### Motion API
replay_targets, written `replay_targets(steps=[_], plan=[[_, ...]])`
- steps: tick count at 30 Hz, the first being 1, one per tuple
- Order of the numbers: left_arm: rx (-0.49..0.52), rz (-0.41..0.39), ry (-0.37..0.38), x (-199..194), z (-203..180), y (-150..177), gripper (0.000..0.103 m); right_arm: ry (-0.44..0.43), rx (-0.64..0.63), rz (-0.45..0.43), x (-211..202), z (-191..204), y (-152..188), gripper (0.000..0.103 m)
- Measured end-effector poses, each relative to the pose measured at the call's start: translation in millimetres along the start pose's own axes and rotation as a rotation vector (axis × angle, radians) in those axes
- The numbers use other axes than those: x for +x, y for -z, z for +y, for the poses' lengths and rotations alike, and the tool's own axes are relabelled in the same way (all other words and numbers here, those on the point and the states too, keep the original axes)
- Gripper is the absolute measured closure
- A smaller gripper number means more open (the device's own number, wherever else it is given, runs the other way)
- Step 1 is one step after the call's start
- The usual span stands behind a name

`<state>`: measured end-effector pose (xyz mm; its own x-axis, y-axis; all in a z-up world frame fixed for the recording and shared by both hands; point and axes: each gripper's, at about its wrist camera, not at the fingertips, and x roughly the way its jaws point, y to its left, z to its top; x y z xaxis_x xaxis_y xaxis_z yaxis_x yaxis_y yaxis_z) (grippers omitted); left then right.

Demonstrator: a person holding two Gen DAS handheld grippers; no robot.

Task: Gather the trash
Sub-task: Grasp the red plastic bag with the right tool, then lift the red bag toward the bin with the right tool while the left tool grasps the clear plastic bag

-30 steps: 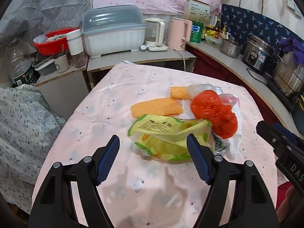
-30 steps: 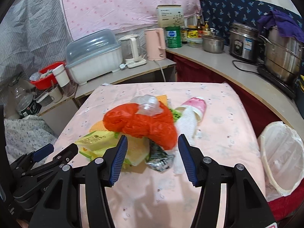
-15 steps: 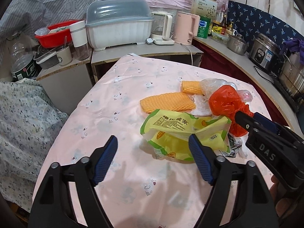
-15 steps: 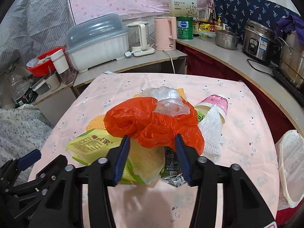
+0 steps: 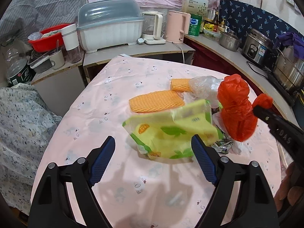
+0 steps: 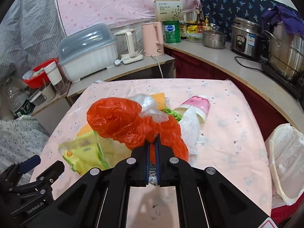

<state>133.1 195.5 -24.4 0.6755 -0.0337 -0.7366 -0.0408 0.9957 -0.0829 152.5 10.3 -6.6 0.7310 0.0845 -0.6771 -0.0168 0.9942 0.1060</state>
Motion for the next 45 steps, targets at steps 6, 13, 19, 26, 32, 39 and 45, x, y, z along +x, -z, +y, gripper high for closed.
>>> replay_targets(steps=[6, 13, 19, 26, 32, 39, 45], plan=[[0.039, -0.008, 0.029, -4, -12, 3, 0.016, 0.030, 0.027, -0.060, -30, -19, -6, 0.099], [0.090, -0.014, 0.041, -1, -26, 2, 0.015, 0.055, 0.079, -0.121, -57, -46, -14, 0.101], [0.107, -0.032, 0.069, -1, -41, -8, 0.015, 0.094, 0.108, -0.151, -67, -65, -16, 0.100], [0.151, -0.048, 0.119, 12, -84, -30, 0.015, 0.118, 0.141, -0.156, -66, -88, -14, 0.102], [0.194, -0.014, 0.123, 48, -119, -41, 0.015, 0.120, 0.167, -0.119, -50, -107, -9, 0.102], [0.237, -0.015, 0.082, 76, -137, -50, 0.015, 0.085, 0.198, -0.048, -29, -122, 7, 0.090], [0.221, -0.026, 0.080, 71, -137, -55, 0.017, 0.048, 0.225, 0.005, -20, -128, 19, 0.056]])
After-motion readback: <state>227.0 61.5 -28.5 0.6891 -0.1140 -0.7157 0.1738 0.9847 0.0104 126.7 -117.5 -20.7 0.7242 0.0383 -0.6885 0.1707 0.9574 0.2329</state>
